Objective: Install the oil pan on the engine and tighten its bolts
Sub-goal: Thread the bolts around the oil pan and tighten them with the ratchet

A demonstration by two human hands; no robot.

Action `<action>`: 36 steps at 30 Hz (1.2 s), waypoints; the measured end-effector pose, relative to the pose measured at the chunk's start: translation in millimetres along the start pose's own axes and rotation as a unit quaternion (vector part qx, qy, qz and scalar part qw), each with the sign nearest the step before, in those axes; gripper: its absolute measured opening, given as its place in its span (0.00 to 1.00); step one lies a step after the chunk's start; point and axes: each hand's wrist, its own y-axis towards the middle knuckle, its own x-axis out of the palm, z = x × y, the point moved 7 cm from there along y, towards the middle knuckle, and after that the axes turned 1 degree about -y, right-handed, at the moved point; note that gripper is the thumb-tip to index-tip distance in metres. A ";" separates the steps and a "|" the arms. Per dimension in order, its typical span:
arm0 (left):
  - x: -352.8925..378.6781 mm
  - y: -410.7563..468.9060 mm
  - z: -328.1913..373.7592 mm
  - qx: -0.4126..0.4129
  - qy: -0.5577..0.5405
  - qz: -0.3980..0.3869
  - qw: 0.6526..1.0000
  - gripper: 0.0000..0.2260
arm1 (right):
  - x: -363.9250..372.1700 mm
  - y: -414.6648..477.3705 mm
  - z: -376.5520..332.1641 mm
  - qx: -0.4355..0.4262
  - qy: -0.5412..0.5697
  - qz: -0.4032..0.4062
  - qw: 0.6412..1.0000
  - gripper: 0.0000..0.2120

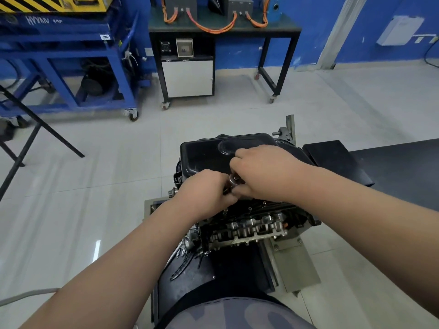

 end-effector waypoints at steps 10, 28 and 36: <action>-0.3 0.0 2.4 0.003 -0.003 -0.005 1.000 0.14 | 0.7 -1.3 -1.0 -0.016 0.037 -0.007 0.999 0.14; 2.3 2.6 -4.0 -0.020 0.027 0.006 0.999 0.13 | 4.5 -0.9 -1.9 0.049 0.010 0.011 0.999 0.20; 2.5 -0.8 -0.7 0.004 0.003 0.022 1.000 0.16 | 2.6 0.1 -6.4 -0.062 0.005 -0.006 0.998 0.13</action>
